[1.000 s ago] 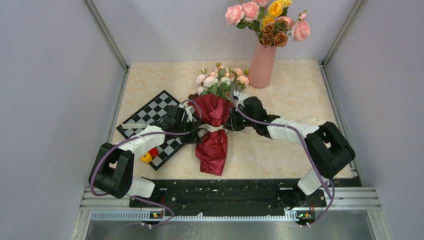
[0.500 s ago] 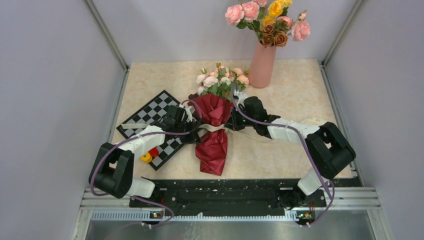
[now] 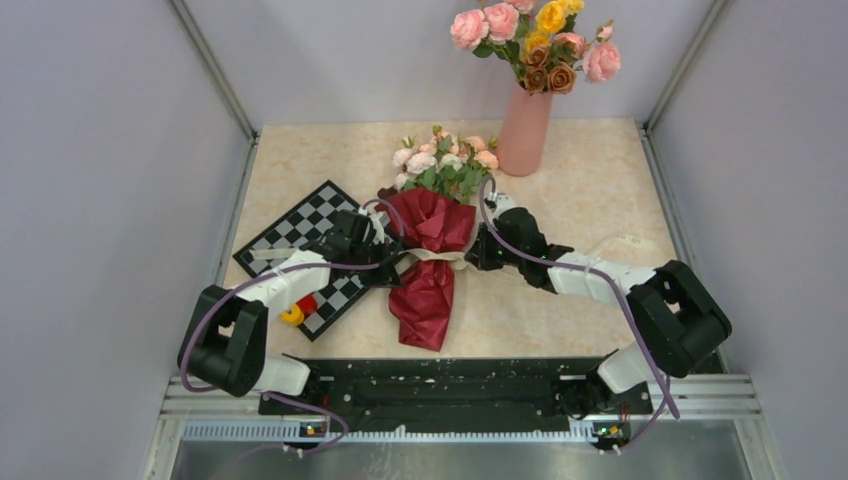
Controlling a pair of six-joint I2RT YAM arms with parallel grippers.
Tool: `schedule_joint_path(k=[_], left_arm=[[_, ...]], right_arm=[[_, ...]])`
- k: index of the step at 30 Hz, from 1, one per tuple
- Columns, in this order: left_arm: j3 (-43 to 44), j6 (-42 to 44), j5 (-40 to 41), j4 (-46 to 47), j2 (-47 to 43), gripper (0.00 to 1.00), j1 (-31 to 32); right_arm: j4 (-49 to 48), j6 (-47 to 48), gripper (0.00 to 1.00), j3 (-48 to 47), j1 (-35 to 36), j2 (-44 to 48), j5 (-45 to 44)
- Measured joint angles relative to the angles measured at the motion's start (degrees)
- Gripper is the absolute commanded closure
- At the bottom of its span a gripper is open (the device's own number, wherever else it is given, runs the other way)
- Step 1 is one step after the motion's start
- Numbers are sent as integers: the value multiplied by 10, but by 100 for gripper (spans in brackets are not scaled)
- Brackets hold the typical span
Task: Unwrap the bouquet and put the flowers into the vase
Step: Untie the ribbon from the wrapping paper.
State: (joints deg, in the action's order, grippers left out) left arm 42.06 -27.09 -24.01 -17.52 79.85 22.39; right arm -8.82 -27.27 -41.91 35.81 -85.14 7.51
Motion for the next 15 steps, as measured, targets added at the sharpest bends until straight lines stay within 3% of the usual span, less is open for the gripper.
schedule_joint_path(k=[3, 9, 15], left_arm=[[7, 7, 11, -12, 0, 93, 0], [39, 42, 41, -53, -1, 58, 0], [98, 78, 67, -99, -10, 46, 0]], right_arm=[[-4, -14, 100, 10, 0, 0, -10], [-6, -30, 100, 30, 0, 7, -14], [-19, -37, 100, 33, 0, 14, -9]])
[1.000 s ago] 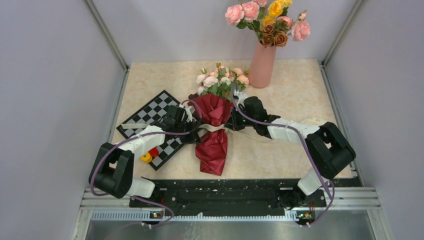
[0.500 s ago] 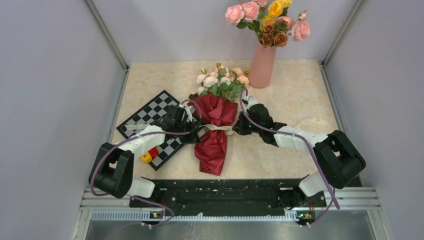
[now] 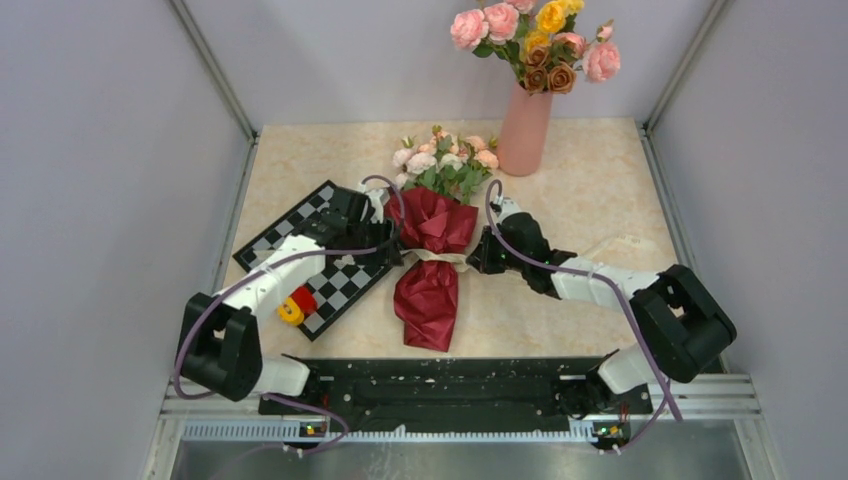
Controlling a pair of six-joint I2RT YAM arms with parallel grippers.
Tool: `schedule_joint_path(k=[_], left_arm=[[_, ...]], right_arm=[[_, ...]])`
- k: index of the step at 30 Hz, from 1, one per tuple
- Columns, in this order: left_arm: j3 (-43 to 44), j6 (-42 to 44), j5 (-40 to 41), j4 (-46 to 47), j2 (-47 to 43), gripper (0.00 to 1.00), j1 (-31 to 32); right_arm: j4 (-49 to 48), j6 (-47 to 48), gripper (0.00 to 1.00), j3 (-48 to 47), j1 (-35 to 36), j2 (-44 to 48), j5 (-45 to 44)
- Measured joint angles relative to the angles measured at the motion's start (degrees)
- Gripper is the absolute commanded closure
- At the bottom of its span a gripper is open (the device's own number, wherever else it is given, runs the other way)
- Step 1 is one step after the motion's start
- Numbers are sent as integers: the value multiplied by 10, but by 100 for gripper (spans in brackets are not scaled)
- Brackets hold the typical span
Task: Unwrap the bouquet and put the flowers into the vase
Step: Untie the ribbon from the wrapping paper.
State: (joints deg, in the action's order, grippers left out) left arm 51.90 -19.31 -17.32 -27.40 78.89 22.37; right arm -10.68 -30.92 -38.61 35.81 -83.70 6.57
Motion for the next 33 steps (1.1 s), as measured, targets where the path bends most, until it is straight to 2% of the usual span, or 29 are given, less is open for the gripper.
schedule_joint_path(k=[6, 12, 23, 33], left_arm=[[58, 37, 4, -2, -37, 41, 0], [75, 61, -61, 73, -70, 42, 4], [98, 111, -98, 143, 26, 46, 94], [98, 114, -108, 206, 106, 48, 115]], right_arm=[[-5, -3, 100, 1, 0, 4, 5], [-5, -6, 100, 1, 0, 4, 6], [-10, -17, 100, 4, 0, 9, 6], [-18, -28, 100, 4, 0, 9, 6]])
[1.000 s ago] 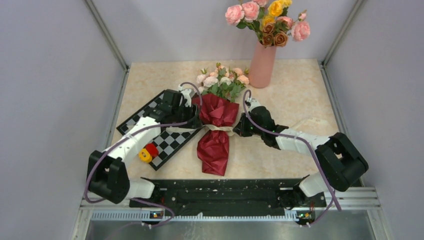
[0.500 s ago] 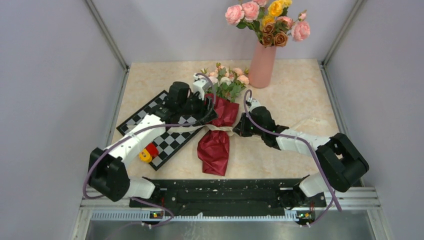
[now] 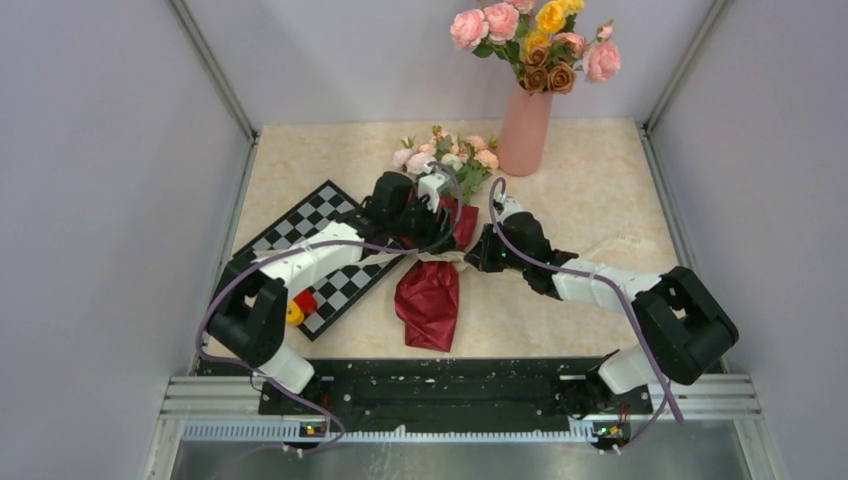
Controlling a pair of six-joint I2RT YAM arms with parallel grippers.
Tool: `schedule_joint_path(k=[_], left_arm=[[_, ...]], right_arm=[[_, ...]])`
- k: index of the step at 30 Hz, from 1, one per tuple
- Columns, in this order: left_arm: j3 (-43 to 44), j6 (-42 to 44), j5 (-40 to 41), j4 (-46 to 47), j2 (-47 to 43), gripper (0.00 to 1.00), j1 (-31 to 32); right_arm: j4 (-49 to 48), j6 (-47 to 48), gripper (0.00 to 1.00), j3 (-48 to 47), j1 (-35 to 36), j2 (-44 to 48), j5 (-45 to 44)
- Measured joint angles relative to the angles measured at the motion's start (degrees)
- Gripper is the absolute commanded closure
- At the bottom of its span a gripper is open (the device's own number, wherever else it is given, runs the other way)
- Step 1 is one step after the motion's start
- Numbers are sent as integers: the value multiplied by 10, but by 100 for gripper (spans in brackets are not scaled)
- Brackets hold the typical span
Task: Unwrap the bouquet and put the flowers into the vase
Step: Untie the ribbon from the wrapping paper.
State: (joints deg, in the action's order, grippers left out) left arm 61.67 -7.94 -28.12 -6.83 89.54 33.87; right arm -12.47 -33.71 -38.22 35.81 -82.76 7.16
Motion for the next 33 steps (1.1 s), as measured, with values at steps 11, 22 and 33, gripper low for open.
schedule_joint_path(k=[11, 22, 33], left_arm=[[0, 33, 2, 11, 43, 52, 8], [0, 62, 30, 8, 76, 56, 23], [1, 86, 66, -7, 76, 71, 35]], right_arm=[[0, -6, 100, 0, 0, 3, -3], [0, -7, 100, 0, 0, 3, -4], [0, -10, 100, 0, 0, 3, -4]])
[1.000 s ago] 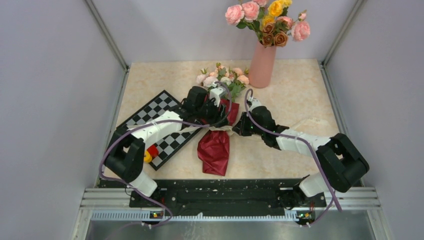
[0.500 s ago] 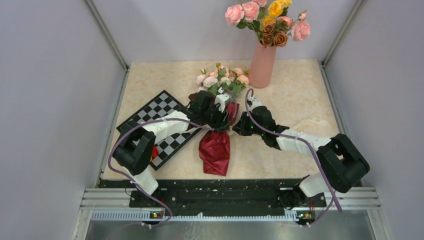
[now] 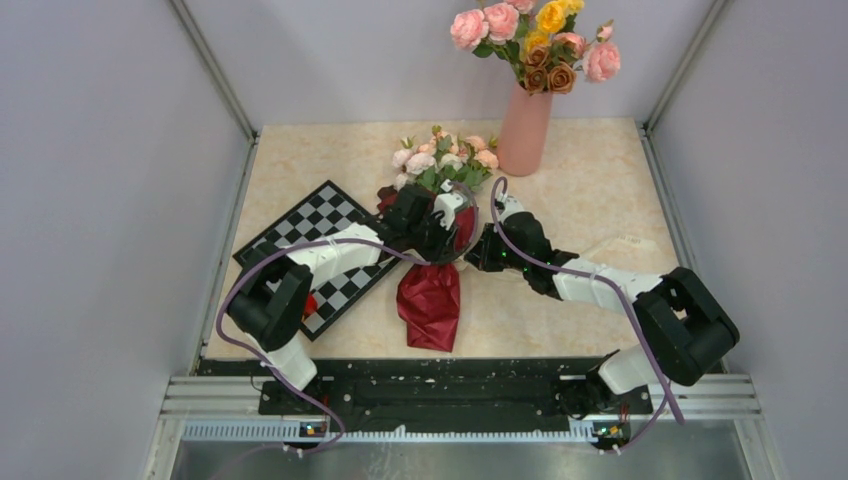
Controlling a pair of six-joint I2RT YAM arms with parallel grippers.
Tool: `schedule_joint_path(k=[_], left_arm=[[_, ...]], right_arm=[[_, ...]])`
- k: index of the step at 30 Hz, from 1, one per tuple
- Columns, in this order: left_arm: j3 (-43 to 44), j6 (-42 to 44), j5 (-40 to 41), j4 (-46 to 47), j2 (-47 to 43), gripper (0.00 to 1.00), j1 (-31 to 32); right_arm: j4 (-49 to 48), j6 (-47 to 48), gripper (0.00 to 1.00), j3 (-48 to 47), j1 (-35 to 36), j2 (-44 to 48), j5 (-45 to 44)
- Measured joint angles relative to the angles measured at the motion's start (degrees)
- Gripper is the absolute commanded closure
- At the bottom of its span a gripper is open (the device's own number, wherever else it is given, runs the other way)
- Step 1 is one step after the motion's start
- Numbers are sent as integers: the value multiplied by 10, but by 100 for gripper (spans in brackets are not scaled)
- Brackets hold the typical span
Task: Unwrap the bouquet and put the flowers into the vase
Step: Untie the ribbon from the wrapping paper.
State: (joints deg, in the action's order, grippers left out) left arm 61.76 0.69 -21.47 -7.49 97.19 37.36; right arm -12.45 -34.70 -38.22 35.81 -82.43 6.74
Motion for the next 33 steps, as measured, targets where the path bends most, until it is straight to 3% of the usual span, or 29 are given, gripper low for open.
schedule_joint_path(k=[13, 33], left_arm=[[1, 8, 15, -7, -2, 100, 4], [-3, -15, 47, -7, -72, 100, 5]], right_arm=[[0, 0, 100, 0, 0, 0, -8], [16, -16, 100, 0, 0, 0, -40]])
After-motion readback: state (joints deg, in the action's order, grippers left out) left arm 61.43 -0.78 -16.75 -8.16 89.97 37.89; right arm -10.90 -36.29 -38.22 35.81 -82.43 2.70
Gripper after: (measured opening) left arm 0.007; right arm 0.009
